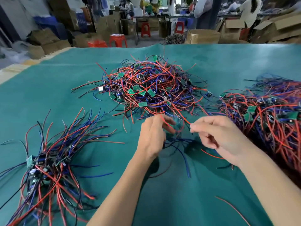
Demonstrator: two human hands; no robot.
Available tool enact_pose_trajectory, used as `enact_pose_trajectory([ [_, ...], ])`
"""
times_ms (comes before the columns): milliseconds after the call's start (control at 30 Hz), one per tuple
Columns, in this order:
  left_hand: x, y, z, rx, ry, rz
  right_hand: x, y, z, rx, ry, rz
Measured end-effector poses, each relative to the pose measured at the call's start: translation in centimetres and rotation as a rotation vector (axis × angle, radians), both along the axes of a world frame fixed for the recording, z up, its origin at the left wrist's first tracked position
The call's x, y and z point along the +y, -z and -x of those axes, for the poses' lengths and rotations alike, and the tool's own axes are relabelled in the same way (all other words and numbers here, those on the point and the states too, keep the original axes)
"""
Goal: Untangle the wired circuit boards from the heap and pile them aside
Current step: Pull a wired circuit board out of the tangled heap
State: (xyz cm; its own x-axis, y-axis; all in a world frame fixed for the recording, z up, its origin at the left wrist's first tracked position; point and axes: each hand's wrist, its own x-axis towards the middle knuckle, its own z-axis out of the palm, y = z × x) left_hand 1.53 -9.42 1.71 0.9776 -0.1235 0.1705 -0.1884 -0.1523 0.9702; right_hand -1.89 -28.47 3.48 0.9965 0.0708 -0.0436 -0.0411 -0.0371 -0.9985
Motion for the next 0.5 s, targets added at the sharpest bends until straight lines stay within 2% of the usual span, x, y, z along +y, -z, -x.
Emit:
enact_pose_trajectory([
  [100,0.0,-0.3,0.1,0.088,0.048,-0.069,-0.2,-0.1,0.5,0.040,-0.111,-0.041],
  [200,-0.3,-0.5,0.3,0.019,0.030,-0.266,-0.5,-0.4,0.8,0.055,-0.239,-0.037],
  [300,-0.3,-0.3,0.3,-0.004,0.019,-0.308,0.5,-0.2,0.9,0.038,-0.321,0.006],
  [367,-0.3,-0.5,0.3,0.040,0.024,-0.255,1.0,0.0,0.9,0.026,-0.325,0.016],
  [500,-0.3,-1.2,0.4,0.213,0.077,0.105,1.3,-0.1,0.8,0.028,-0.323,-0.034],
])
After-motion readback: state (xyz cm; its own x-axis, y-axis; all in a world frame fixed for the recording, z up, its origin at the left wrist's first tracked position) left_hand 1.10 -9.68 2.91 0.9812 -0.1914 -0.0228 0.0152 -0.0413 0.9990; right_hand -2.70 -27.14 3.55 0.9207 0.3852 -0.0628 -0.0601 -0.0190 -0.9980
